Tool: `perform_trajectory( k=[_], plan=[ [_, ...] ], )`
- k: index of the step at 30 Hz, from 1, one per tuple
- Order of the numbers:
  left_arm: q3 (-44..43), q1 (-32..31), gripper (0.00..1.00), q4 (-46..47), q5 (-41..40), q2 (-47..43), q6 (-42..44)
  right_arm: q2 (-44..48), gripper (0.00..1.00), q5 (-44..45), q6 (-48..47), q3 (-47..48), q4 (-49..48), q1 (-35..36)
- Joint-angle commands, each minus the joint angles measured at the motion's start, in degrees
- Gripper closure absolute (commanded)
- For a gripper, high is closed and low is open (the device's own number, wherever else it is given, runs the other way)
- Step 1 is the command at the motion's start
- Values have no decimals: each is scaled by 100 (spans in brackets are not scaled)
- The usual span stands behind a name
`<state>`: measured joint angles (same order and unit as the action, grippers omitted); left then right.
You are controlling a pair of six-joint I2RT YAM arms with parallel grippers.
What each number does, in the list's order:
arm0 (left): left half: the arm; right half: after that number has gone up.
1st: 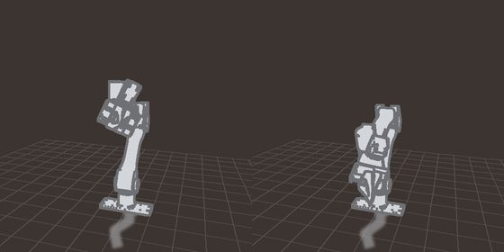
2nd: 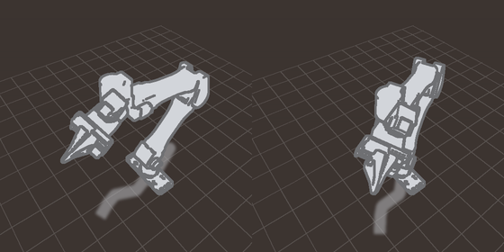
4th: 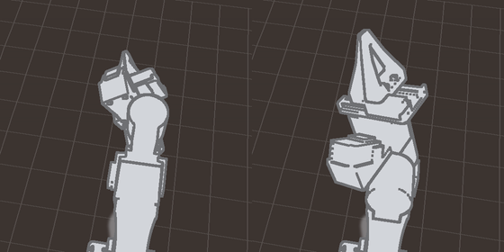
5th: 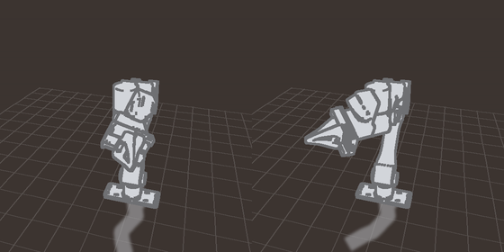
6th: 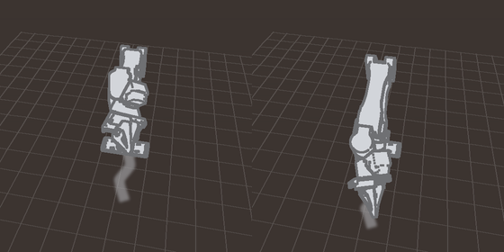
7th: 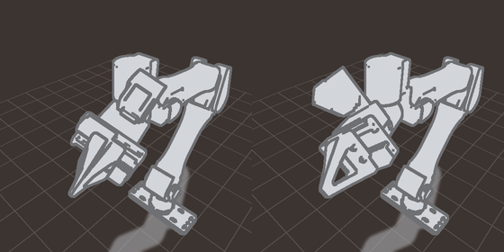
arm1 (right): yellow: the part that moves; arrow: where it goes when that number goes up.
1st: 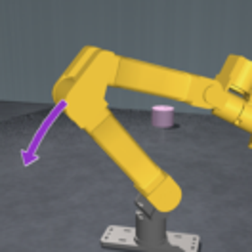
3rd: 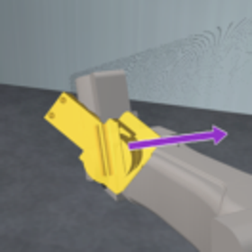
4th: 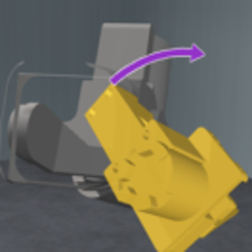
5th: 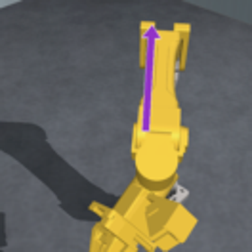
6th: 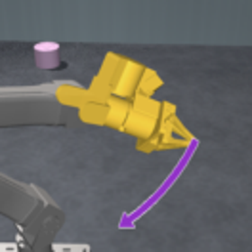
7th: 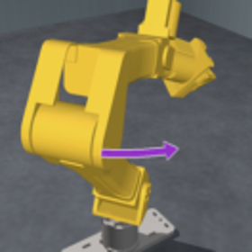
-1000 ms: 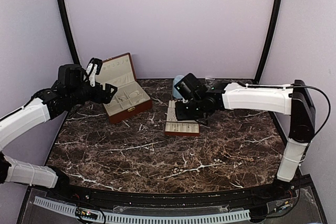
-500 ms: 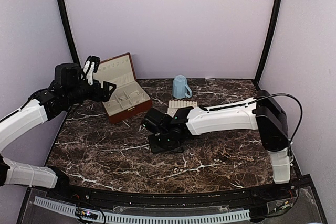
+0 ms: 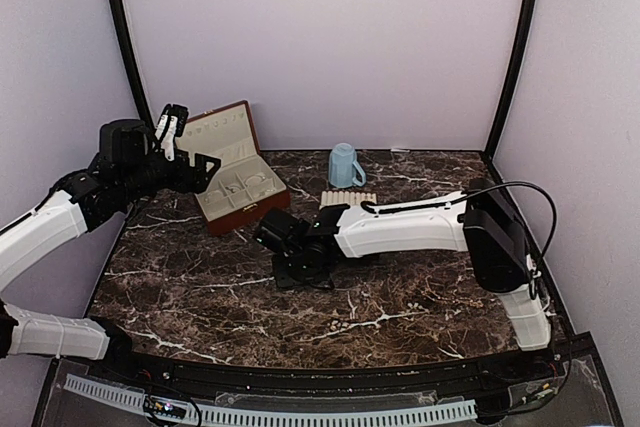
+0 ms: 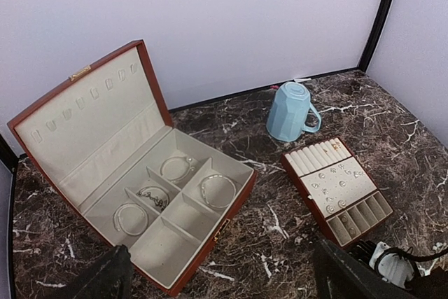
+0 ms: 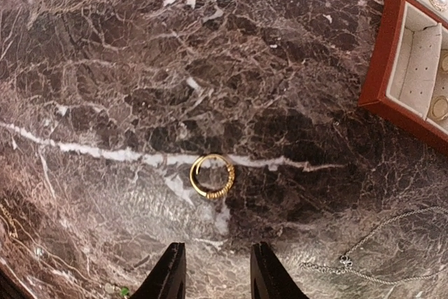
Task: Organize the mixed jewelry
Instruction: Pick up the ring from the center of the board.
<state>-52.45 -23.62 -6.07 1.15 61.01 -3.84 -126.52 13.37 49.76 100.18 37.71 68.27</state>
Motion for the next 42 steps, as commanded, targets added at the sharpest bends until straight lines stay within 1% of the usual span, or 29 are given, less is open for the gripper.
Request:
perform_trajectory(
  k=[1, 6, 19, 28, 42],
  plan=[
    [-53, 15, 8, 43, 112, -159, -81, -259, 68, 442, 87, 467, 237, 42],
    [-46, 15, 8, 44, 121, -177, -89, -533, 71, 670, 38, 824, 512, -17],
    [-43, 15, 8, 53, 123, -168, -91, -823, 80, 655, -104, 954, 415, -138],
    [-38, 15, 8, 57, 121, -156, -98, -892, 82, 645, -175, 1031, 381, -169],
    [-38, 15, 8, 53, 148, -153, -108, -986, 82, 523, -234, 1104, 251, -191]
  ],
)
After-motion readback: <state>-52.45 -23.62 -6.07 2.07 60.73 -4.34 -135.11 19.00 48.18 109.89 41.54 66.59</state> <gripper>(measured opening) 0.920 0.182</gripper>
